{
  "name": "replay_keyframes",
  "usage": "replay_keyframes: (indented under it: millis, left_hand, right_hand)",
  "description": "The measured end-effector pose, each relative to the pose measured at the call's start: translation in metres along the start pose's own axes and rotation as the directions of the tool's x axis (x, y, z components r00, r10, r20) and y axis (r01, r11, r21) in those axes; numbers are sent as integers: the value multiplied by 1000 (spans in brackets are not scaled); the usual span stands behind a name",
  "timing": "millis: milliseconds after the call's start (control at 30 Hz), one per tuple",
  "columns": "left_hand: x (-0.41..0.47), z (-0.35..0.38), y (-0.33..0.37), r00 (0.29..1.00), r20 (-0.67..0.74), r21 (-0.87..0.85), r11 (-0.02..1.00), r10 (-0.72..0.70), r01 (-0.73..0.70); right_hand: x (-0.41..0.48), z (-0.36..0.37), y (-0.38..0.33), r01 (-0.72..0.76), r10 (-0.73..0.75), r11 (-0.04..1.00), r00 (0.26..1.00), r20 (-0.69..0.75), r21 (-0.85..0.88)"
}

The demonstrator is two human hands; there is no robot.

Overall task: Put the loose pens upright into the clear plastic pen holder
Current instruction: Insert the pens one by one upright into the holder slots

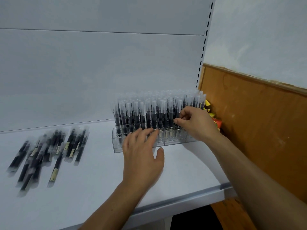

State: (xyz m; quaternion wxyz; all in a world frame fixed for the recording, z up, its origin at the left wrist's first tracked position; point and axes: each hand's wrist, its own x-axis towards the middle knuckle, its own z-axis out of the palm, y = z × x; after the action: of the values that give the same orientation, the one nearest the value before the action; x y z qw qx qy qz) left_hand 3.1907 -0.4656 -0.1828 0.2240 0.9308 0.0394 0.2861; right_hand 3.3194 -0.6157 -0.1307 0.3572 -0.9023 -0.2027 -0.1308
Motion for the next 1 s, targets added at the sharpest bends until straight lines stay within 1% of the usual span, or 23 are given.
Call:
replay_keyframes:
  millis: [100,233,333,433,500,600,700,833,933,1000]
  left_hand:
    - [0,-3,0,1000,11,11,1000,10,-10]
    - [-2,-12,-7,991,109,57,995,75,-82]
    - [1,-25,-14,979,166,16,992,120,-124]
    - [-2,-47,-23,976,135,-14,986,169,-168]
    - [-6,-64,-35,980,101,-18,986,169,-168]
    - [-13,-93,-61,995,51,-12,996,90,-89]
    - [-22,-119,-94,999,5,-3,999,-49,49]
    - [-40,-148,-143,969,-79,22,971,-234,237]
    - [-55,-160,-172,937,-119,15,944,-327,331]
    - [-63,-165,-184,923,-140,-1,932,-359,362]
  right_hand:
    - [-1,-1,-3,-12,12,1000,1000,6,8]
    - [-3,-6,-11,-30,33,996,999,35,-86]
    - [-6,-15,-17,-43,54,986,997,64,-160]
    - [-15,-22,-23,-50,71,975,993,93,-216]
    - [-22,-23,-29,-36,67,964,992,108,-262]
    - [-33,-18,-51,12,24,963,991,131,-268]
    - [-47,4,-81,127,-85,975,972,219,-182]
    - [-70,57,-124,276,-247,961,880,405,-12]
    - [-75,97,-148,379,-353,925,817,457,37]
    - [-73,119,-162,409,-386,911,799,461,53]
